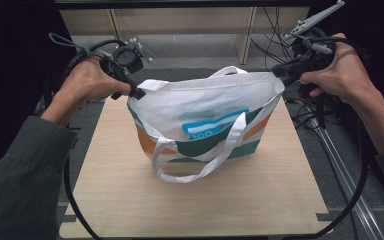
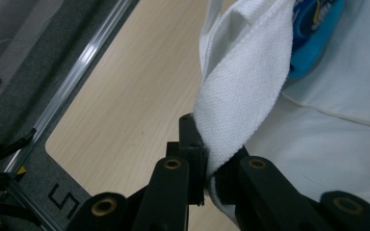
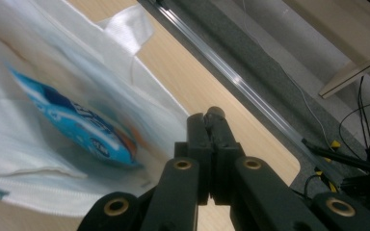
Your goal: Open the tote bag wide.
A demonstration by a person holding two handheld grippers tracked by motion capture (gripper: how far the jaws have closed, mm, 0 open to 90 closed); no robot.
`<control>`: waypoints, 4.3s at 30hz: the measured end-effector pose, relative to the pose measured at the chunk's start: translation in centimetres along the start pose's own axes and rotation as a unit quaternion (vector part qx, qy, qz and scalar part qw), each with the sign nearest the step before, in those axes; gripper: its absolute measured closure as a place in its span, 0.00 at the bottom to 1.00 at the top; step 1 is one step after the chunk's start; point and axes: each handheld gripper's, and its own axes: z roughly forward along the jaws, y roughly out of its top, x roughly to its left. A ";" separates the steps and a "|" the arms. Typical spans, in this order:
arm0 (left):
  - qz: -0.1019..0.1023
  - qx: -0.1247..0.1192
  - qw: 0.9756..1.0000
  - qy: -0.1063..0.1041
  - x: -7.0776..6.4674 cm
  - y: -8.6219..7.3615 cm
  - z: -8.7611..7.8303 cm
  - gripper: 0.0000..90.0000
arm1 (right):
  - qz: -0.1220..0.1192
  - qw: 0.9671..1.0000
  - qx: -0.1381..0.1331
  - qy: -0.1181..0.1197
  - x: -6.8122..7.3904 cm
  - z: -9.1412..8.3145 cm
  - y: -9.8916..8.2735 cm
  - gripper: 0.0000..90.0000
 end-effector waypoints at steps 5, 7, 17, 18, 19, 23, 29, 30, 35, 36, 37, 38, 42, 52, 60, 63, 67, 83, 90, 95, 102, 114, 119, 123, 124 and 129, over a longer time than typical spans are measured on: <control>-0.003 -0.016 1.000 -0.004 -1.2 -0.2 -3.3 0.94 | 0.005 1.000 -0.014 0.007 0.7 -1.0 -0.4 1.00; 0.004 -0.020 1.000 -0.012 -1.6 -0.1 -4.2 0.94 | -0.011 1.000 -0.023 -0.007 0.9 -1.5 -0.5 1.00; -0.044 -0.023 0.999 -0.023 1.3 -1.2 0.5 0.94 | 0.001 1.000 -0.002 0.014 1.2 0.9 -1.5 1.00; -0.044 -0.023 0.999 -0.023 1.3 -1.2 0.5 0.94 | 0.001 1.000 -0.002 0.014 1.2 0.9 -1.5 1.00; -0.058 -0.032 0.998 -0.021 2.8 -1.5 1.8 0.94 | 0.002 1.000 -0.002 0.015 0.7 2.3 -1.1 1.00; -0.085 -0.038 0.996 -0.013 4.9 -1.8 4.2 0.94 | 0.009 1.000 -0.003 0.004 -0.2 4.6 0.4 1.00; -0.103 -0.041 0.994 -0.025 5.3 -3.4 8.2 0.94 | -0.008 1.000 0.027 0.006 0.6 7.3 0.9 1.00; -0.103 -0.041 0.994 -0.025 5.3 -3.4 8.2 0.94 | -0.008 1.000 0.027 0.006 0.6 7.3 0.9 1.00; -0.109 -0.040 0.992 -0.044 4.3 -5.1 11.1 0.92 | -0.003 0.999 0.032 0.017 1.5 9.3 -0.3 1.00; -0.109 -0.040 0.992 -0.044 4.3 -5.1 11.1 0.91 | -0.004 0.999 0.034 0.019 1.6 9.5 -0.6 1.00; -0.119 -0.044 0.991 -0.051 4.4 -5.5 11.7 0.91 | -0.010 0.999 0.034 0.020 1.6 9.8 -0.8 1.00; -0.119 -0.044 0.991 -0.051 4.4 -5.5 11.7 0.91 | -0.010 0.999 0.034 0.020 1.6 9.8 -0.8 1.00; -0.124 -0.061 0.989 -0.055 4.3 -5.9 12.8 0.90 | -0.019 0.998 0.053 0.024 2.2 10.9 -1.5 1.00; -0.107 -0.082 0.989 -0.064 2.5 -5.8 14.0 0.91 | -0.008 0.997 0.060 0.050 2.1 12.8 -5.3 1.00; -0.115 -0.029 0.989 -0.086 1.2 -7.1 20.0 0.91 | 0.015 0.996 0.050 0.072 2.2 14.7 -8.2 1.00; -0.132 -0.034 0.985 -0.105 0.7 -8.3 22.6 0.91 | 0.015 0.996 0.060 0.070 2.2 16.4 -9.7 1.00; -0.140 -0.040 0.982 -0.117 0.7 -9.7 23.8 0.91 | 0.030 0.994 0.059 0.082 2.2 17.8 -11.1 1.00; -0.151 -0.028 0.980 -0.130 -0.9 -11.9 28.2 0.91 | 0.057 0.989 0.079 0.113 4.2 22.8 -16.1 1.00; -0.154 -0.025 0.980 -0.121 -1.3 -12.1 29.0 0.91 | 0.067 0.987 0.091 0.112 4.7 25.0 -17.6 1.00; -0.158 -0.045 0.977 -0.134 -0.9 -12.2 27.0 0.78 | 0.090 0.985 0.096 0.115 4.9 24.9 -18.0 1.00; -0.137 -0.066 0.983 -0.101 -1.4 -11.5 23.6 0.58 | 0.126 0.984 0.050 0.114 4.1 22.3 -16.9 0.90; -0.142 -0.131 0.970 -0.144 -3.3 -12.0 17.4 0.46 | 0.105 0.980 -0.042 0.165 4.8 15.8 -14.6 0.65; -0.097 -0.112 0.976 -0.162 -5.6 -11.6 17.9 0.44 | 0.079 0.978 -0.026 0.190 6.8 15.2 -14.3 0.57; -0.080 -0.098 0.978 -0.165 -6.4 -11.1 18.6 0.48 | 0.051 0.978 -0.009 0.201 8.1 16.2 -13.7 0.50; -0.076 -0.105 0.977 -0.167 -6.6 -10.9 18.8 0.48 | 0.051 0.978 -0.009 0.201 8.1 16.2 -13.7 0.50; -0.025 -0.100 0.982 -0.158 -8.2 -10.9 18.5 0.69 | 0.036 0.978 -0.007 0.207 9.1 16.5 -12.9 0.48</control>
